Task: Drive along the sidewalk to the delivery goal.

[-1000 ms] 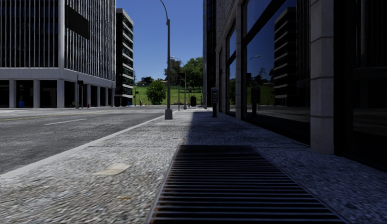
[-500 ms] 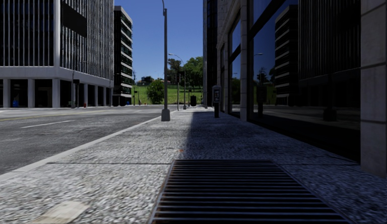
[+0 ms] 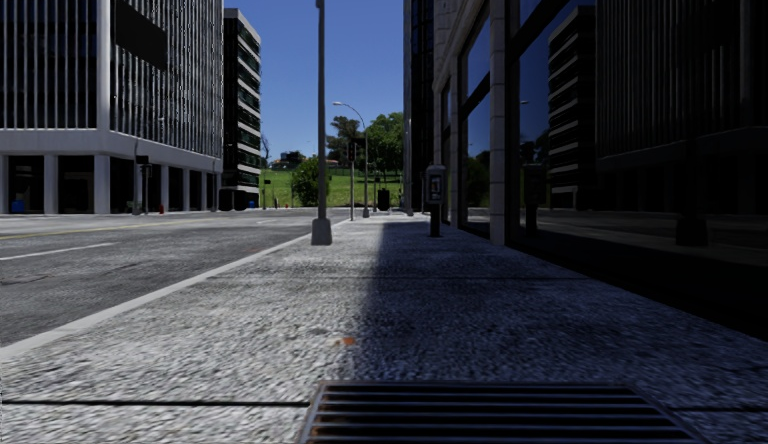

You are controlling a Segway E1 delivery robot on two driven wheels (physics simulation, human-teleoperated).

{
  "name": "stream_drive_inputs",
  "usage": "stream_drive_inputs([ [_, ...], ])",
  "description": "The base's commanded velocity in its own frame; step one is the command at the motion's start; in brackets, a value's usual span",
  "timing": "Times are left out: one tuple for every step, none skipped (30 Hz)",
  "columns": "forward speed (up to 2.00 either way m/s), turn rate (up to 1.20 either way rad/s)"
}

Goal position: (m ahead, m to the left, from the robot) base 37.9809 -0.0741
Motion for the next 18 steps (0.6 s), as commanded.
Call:
stream_drive_inputs([
  [2.0, 0.0],
  [2.0, 0.0],
  [2.0, 0.0],
  [2.0, 0.0],
  [2.0, 0.0],
  [2.0, 0.0],
  [2.0, 0.0],
  [2.0, 0.0],
  [2.0, 0.0],
  [2.0, 0.0],
  [2.0, 0.0],
  [2.0, 0.0],
  [2.0, 0.0],
  [2.0, 0.0],
  [2.0, 0.0],
  [2.0, 0.0],
  [2.0, 0.0],
  [2.0, 0.0],
])
